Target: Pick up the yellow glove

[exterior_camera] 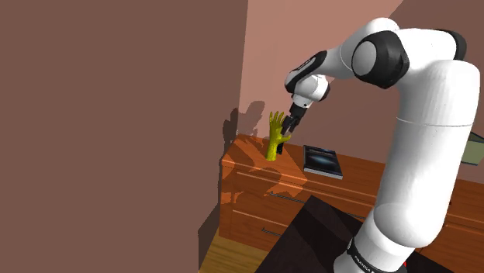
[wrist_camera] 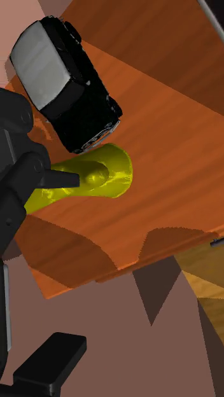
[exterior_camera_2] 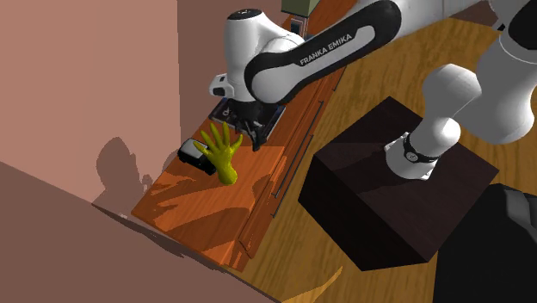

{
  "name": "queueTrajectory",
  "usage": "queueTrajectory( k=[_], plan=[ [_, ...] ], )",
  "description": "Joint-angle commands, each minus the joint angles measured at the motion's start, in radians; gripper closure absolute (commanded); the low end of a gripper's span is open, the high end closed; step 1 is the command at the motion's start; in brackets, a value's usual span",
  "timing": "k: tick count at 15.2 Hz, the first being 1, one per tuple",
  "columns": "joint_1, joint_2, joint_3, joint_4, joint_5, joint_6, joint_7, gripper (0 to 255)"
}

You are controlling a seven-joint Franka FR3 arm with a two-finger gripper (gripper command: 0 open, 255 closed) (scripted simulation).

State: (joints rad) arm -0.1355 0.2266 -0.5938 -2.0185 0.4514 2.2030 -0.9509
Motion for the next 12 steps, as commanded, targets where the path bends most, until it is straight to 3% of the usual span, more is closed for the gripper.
queueTrajectory(
  k=[1, 3, 12],
  plan=[
    [-0.044, 0.090, 0.012, 0.077, 0.077, -0.011, -0.061, 0],
    [-0.092, 0.170, 0.030, 0.155, 0.137, -0.026, -0.104, 0],
    [-0.117, 0.237, 0.062, 0.144, 0.198, 0.036, -0.157, 0]
  ],
)
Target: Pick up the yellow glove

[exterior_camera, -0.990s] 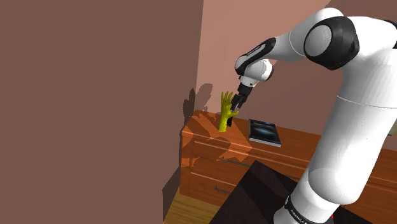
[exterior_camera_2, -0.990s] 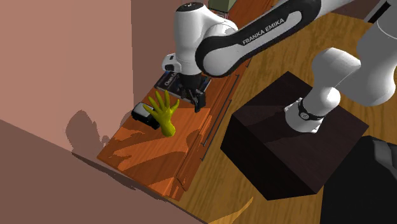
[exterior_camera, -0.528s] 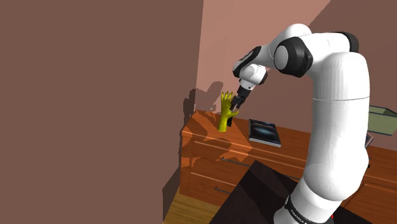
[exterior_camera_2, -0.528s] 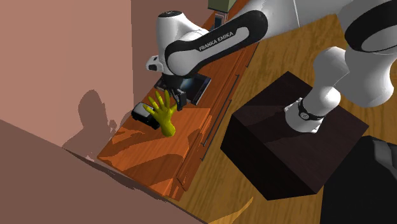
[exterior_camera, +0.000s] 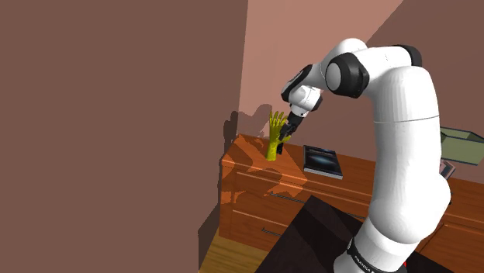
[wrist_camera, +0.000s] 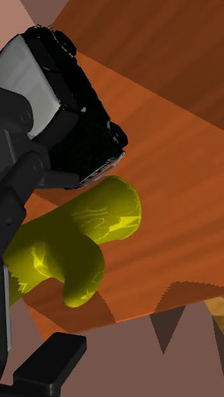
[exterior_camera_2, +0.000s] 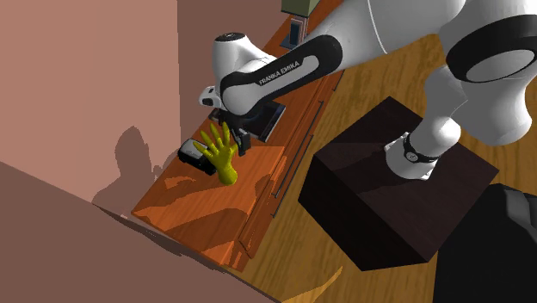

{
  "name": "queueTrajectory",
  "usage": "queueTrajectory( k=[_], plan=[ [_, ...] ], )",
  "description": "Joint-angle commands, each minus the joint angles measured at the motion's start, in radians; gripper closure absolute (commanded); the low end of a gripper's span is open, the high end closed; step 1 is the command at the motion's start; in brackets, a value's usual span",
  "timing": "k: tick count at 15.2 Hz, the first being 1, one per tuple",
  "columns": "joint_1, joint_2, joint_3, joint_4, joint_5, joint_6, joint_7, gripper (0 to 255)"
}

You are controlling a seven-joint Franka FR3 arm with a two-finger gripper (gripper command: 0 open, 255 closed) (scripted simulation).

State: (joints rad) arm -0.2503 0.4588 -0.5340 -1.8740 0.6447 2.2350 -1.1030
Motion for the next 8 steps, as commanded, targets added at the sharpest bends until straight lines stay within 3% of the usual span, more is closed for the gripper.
queueTrajectory(
  k=[1, 2, 8],
  plan=[
    [-0.002, 0.005, 0.002, -0.001, 0.005, 0.004, -0.005, 0],
    [-0.003, 0.005, 0.002, 0.000, 0.005, 0.004, -0.005, 255],
    [-0.003, 0.005, 0.002, 0.000, 0.005, 0.004, -0.006, 255]
  ],
)
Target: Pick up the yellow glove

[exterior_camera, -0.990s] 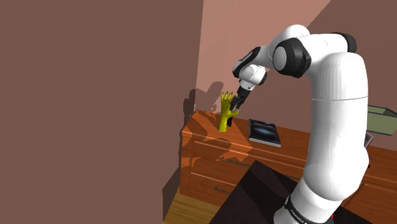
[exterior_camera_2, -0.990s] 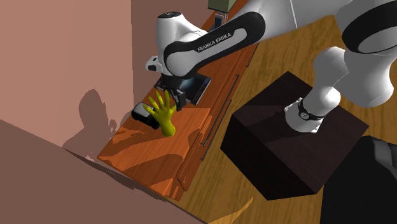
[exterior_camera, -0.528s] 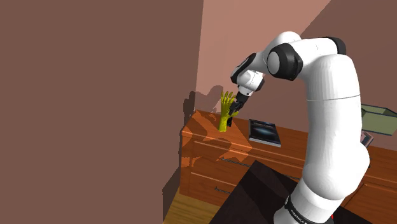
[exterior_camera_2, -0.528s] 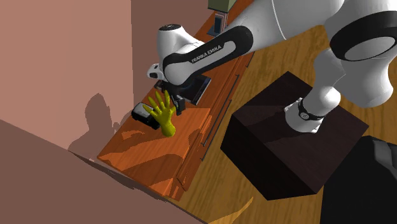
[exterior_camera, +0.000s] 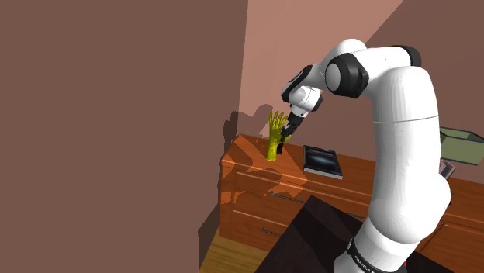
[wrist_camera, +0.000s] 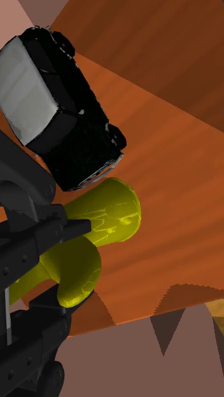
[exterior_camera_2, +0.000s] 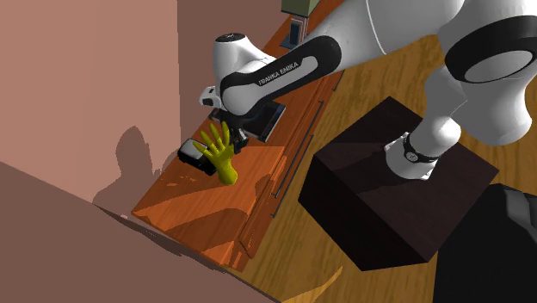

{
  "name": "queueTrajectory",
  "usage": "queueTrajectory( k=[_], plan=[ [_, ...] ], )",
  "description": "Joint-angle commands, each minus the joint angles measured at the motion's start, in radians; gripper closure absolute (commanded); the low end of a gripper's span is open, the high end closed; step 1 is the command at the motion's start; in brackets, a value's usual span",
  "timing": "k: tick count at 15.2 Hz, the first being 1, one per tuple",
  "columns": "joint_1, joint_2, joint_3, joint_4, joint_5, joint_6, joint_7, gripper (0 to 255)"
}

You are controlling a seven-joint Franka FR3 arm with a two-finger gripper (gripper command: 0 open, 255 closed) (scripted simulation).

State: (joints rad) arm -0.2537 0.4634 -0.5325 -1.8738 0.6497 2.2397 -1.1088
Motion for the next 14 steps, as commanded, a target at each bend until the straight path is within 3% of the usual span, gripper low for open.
queueTrajectory(
  k=[1, 14],
  plan=[
    [0.000, 0.001, 0.001, -0.001, 0.000, 0.000, 0.000, 255],
    [0.027, -0.085, -0.039, 0.032, -0.081, -0.094, 0.073, 255]
  ],
)
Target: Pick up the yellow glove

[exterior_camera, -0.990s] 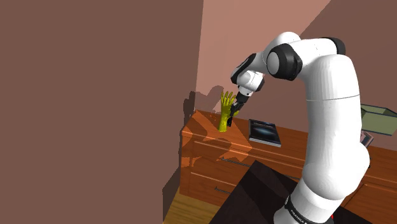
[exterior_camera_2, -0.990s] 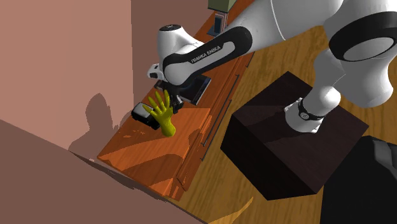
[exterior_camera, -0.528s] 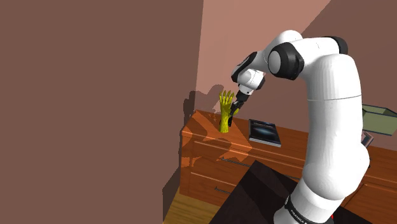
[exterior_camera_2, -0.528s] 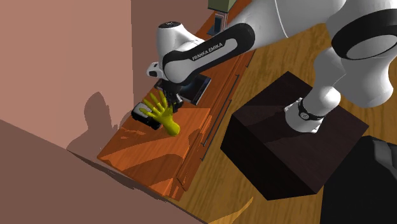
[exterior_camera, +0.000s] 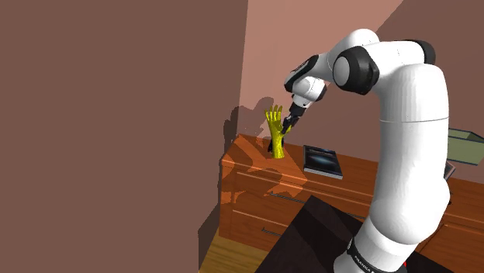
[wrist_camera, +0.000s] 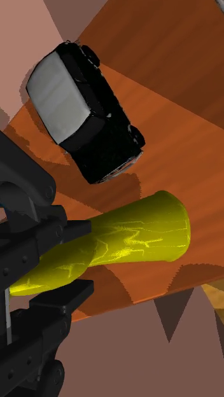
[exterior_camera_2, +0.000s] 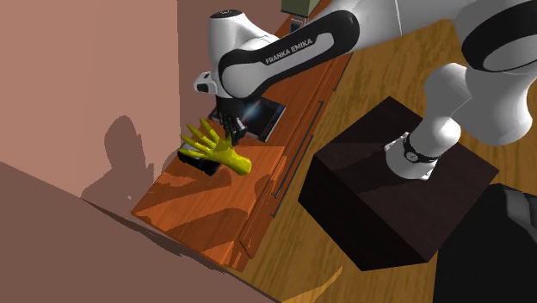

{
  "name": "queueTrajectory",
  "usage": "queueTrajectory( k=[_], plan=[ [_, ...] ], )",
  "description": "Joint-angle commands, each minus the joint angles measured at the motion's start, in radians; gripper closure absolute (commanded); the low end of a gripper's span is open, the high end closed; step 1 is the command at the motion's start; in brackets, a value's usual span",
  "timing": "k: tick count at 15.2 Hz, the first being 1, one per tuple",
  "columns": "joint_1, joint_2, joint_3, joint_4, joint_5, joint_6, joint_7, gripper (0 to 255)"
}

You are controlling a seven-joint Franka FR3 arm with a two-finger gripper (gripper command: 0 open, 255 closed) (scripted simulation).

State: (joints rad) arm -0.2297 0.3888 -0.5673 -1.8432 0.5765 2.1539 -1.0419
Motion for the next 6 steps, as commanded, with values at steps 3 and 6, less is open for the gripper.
queueTrajectory(
  k=[3, 6],
  plan=[
    [0.008, -0.030, -0.012, 0.015, -0.028, -0.035, 0.025, 255],
    [0.010, -0.038, -0.015, 0.021, -0.035, -0.046, 0.032, 255]
  ],
)
